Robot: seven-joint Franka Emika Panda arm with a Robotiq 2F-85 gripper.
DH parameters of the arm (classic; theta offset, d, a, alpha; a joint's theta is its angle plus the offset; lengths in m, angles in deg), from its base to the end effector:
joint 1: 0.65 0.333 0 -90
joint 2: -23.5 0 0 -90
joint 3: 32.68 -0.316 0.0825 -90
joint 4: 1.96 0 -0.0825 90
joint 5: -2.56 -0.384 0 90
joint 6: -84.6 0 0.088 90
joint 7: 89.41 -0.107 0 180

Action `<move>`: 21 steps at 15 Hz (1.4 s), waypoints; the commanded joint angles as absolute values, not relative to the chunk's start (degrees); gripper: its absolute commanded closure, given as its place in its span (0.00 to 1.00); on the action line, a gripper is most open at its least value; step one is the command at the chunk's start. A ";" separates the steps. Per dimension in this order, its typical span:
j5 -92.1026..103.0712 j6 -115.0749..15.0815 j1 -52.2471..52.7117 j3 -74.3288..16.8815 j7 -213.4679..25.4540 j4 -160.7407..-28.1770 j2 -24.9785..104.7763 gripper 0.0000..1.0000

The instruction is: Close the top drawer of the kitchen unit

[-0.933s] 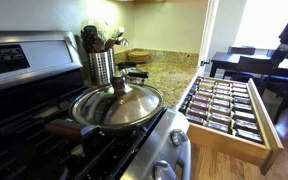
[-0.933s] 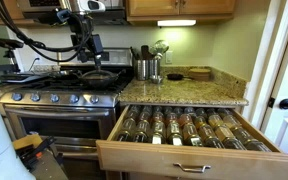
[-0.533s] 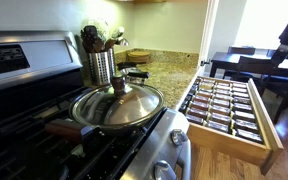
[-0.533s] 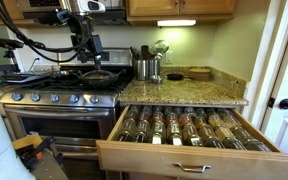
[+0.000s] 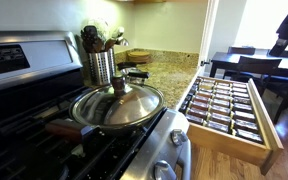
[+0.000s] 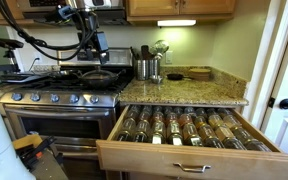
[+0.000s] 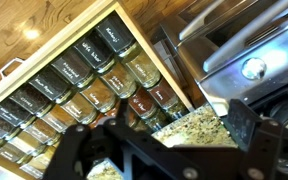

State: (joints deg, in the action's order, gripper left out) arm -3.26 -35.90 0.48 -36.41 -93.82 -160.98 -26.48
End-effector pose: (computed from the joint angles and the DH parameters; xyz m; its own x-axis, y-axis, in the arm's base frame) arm 0.3074 0.0304 0.4642 0.9794 -0.0581 0.1934 -0.0471 -0.9970 -0.0612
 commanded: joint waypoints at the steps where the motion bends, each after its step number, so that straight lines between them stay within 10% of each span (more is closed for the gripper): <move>1: -1.53 -37.79 -4.28 -34.84 -96.89 -158.93 -23.37 0.00; 21: 4.69 -51.62 -19.31 -31.53 -109.26 -153.79 -6.07 0.00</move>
State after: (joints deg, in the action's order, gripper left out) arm 3.26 -50.92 -19.35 -31.57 -106.56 -154.46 -7.80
